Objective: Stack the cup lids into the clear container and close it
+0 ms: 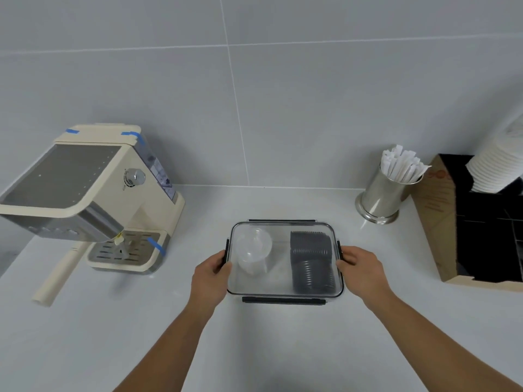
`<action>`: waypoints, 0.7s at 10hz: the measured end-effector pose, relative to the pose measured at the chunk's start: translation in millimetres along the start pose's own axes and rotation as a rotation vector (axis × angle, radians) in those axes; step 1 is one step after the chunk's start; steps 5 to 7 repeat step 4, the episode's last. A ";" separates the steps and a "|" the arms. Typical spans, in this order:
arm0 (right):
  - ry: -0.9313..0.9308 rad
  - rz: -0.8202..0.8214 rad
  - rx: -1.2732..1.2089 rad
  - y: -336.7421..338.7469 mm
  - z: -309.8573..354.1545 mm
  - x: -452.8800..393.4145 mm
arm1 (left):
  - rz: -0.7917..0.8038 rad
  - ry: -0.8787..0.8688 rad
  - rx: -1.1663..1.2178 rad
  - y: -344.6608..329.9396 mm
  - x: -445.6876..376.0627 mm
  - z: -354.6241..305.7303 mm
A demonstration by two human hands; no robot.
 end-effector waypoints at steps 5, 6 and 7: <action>0.028 0.047 -0.064 16.9 11.6 26.1 | 0.105 -0.091 -0.149 7.3 -4.4 -8.3; 0.028 0.047 -0.064 16.9 11.6 26.1 | 0.105 -0.091 -0.149 7.3 -4.4 -8.3; 0.028 0.047 -0.064 16.9 11.6 26.1 | 0.105 -0.091 -0.149 7.3 -4.4 -8.3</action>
Point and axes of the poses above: each hand's wrist, its own x-axis away from the middle knuckle, its own y-axis out of the back of the hand, z = x × y, the point moved 5 cm from there along -x, towards the middle knuckle, and after that the axes turned 15 degrees about -y, right-handed, at the moved point
